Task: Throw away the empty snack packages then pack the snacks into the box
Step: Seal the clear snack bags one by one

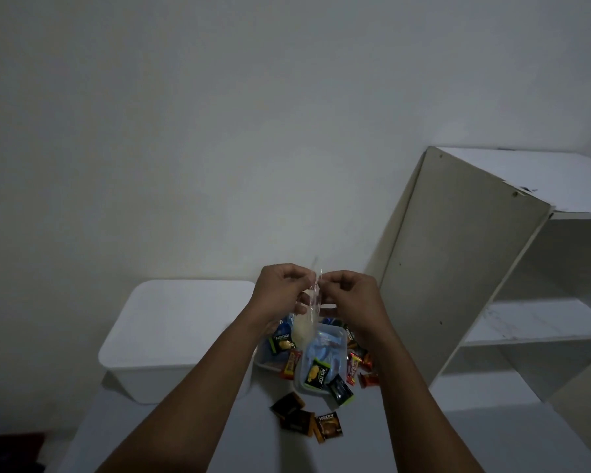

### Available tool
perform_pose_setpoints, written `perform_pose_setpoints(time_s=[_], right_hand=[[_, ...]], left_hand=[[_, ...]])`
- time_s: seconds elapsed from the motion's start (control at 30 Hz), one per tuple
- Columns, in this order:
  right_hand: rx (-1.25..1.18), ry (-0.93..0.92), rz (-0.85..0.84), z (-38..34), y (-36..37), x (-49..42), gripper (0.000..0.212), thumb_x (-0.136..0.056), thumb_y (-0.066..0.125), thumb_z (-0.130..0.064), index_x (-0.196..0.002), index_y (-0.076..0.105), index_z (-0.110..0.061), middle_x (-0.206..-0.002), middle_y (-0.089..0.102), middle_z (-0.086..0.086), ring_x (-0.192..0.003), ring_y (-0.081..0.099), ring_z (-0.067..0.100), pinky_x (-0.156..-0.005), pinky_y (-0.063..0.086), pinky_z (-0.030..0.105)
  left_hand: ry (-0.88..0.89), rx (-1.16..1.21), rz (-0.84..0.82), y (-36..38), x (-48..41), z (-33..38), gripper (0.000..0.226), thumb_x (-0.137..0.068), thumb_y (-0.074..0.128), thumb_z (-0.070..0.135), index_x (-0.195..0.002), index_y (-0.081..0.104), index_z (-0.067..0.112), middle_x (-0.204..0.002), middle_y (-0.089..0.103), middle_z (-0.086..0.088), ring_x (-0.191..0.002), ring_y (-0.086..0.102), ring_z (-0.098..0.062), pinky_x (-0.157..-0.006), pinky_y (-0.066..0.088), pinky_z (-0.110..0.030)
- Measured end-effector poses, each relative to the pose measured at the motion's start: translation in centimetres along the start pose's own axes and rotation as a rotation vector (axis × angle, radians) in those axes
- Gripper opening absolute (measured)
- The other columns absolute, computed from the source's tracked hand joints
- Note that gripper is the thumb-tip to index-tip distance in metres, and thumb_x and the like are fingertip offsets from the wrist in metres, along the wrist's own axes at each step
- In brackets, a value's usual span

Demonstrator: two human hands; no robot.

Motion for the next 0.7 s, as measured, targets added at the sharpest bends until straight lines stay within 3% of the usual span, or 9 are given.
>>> perform_pose_setpoints(time_s=[0.23, 0.33, 0.47, 0.7], right_hand=[[0.116, -0.019, -0.045, 1.1, 0.1, -0.1, 0.015, -0.090, 0.066, 0.002, -0.103, 0.072, 0.000, -0.089, 0.073, 0.023, -0.073, 0.071, 0.023, -0.061, 0.060, 0.030], [0.193, -0.095, -0.037, 1.3, 0.1, -0.2, 0.015, -0.091, 0.066, -0.001, -0.101, 0.075, -0.007, -0.086, 0.075, 0.015, -0.075, 0.072, 0.023, -0.068, 0.061, 0.032], [0.215, -0.070, -0.100, 1.5, 0.2, 0.1, 0.022, -0.090, 0.065, 0.002, -0.092, 0.073, -0.019, -0.088, 0.074, 0.017, -0.077, 0.070, 0.021, -0.067, 0.060, 0.026], [0.151, -0.071, -0.050, 2.4, 0.1, 0.6, 0.024, -0.093, 0.065, -0.003, -0.114, 0.071, -0.012, -0.094, 0.075, 0.009, -0.091, 0.074, 0.026, -0.081, 0.062, 0.043]], left_hand=[[-0.027, 0.135, 0.019, -0.4, -0.1, -0.3, 0.010, -0.086, 0.070, -0.003, -0.095, 0.069, 0.001, -0.087, 0.068, -0.016, -0.067, 0.069, -0.020, -0.060, 0.059, -0.034], [-0.027, 0.145, 0.003, -0.4, 0.0, -0.4, 0.026, -0.078, 0.071, -0.014, -0.098, 0.068, 0.001, -0.091, 0.068, -0.015, -0.075, 0.071, -0.022, -0.062, 0.060, -0.033], [-0.025, 0.171, 0.071, -0.8, -0.3, -0.6, 0.028, -0.079, 0.065, -0.019, -0.097, 0.067, 0.002, -0.092, 0.065, -0.016, -0.076, 0.069, -0.023, -0.063, 0.061, -0.035], [-0.029, 0.239, 0.098, -1.0, -0.5, -0.4, 0.029, -0.080, 0.064, -0.018, -0.103, 0.066, 0.000, -0.098, 0.065, -0.020, -0.084, 0.069, -0.029, -0.069, 0.062, -0.039]])
Point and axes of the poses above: each hand's wrist, its own x-axis away from the middle knuckle, its own y-axis out of the palm, z = x × y, the point moved 1 cm from there along -x, towards the middle knuckle
